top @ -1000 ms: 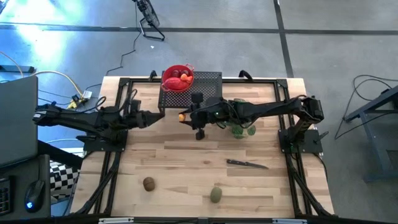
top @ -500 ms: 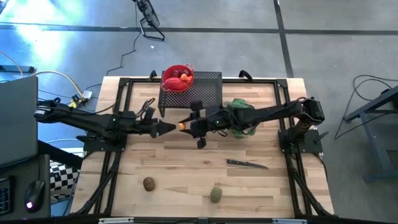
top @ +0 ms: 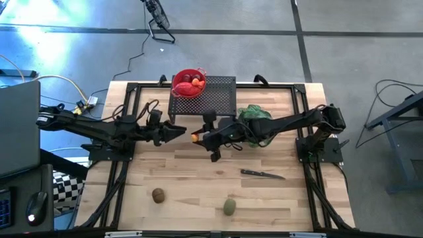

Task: Pick & Place Fruit
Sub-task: Put the yellow pear in the red strainer bowl on the shelf

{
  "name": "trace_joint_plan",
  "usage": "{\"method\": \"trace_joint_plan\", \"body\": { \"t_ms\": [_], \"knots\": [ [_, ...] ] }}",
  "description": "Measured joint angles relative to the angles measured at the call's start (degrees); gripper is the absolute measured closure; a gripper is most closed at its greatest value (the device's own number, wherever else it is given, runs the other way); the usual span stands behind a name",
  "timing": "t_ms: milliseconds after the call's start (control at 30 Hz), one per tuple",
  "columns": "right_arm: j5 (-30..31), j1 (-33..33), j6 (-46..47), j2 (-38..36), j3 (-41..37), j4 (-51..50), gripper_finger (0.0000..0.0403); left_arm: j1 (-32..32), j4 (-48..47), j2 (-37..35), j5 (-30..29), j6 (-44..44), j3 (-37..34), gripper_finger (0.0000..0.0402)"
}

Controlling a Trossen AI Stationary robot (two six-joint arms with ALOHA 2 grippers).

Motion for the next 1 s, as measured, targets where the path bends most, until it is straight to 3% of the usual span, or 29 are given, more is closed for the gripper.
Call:
{"method": "trace_joint_plan", "body": {
  "t_ms": [300,433,700,833,1000],
  "knots": [
    [0.0,1.9,-1.1,0.0,0.0,0.1,0.0268,0.0,-0.5,0.6,-2.9,3.5,0.0,0.0226],
    [0.0,2.0,-1.1,-0.1,0.0,0.3,0.0268,0.0,-0.7,0.5,-6.9,3.5,0.0,0.0226],
    [0.0,2.0,-1.2,-0.1,0.0,2.3,0.0268,0.0,-1.8,2.7,-7.2,2.6,0.0,0.0225],
    [0.0,2.0,-1.1,-0.1,0.0,2.0,0.0268,0.0,-0.9,6.0,-6.7,3.4,0.0,0.0202],
    [0.0,1.9,-1.3,-0.1,0.0,1.1,0.0268,0.0,5.4,9.0,-1.5,3.0,0.0,0.0150]
  ]
}}
